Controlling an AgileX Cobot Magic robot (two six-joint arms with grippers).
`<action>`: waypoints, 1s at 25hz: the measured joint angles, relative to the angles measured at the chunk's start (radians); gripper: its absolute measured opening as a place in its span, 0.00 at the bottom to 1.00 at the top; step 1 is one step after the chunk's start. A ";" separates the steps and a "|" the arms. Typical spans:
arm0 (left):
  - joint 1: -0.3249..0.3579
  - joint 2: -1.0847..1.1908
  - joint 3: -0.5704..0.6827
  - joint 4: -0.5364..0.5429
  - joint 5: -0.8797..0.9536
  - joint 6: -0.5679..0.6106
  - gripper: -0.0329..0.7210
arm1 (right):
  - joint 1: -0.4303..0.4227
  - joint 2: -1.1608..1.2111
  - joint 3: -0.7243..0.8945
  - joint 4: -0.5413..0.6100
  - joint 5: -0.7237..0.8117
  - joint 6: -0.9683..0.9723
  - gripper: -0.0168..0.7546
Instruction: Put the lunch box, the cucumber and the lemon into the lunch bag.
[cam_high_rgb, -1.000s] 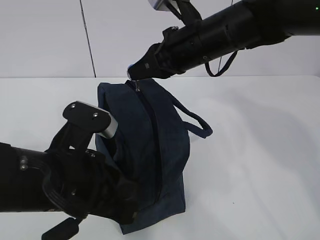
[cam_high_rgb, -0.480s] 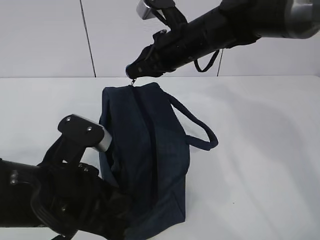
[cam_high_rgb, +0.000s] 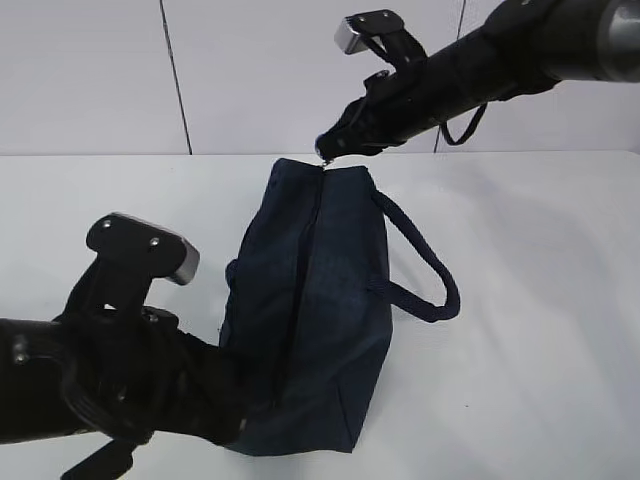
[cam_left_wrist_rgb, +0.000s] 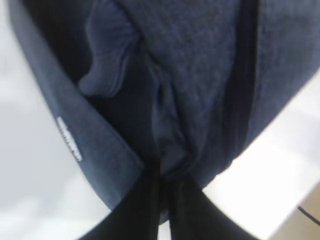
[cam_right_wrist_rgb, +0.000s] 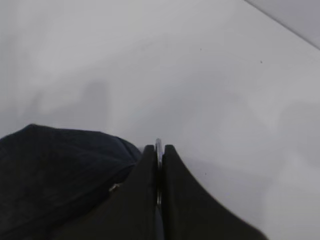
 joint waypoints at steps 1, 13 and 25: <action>0.000 0.002 0.002 -0.008 -0.029 0.000 0.04 | -0.015 0.000 0.000 -0.019 0.024 0.013 0.03; 0.014 0.012 0.012 -0.189 -0.461 0.032 0.04 | -0.065 0.000 -0.083 -0.144 0.370 0.085 0.03; 0.137 0.013 0.014 -0.021 -0.497 0.043 0.04 | -0.019 0.000 -0.147 -0.155 0.421 0.257 0.03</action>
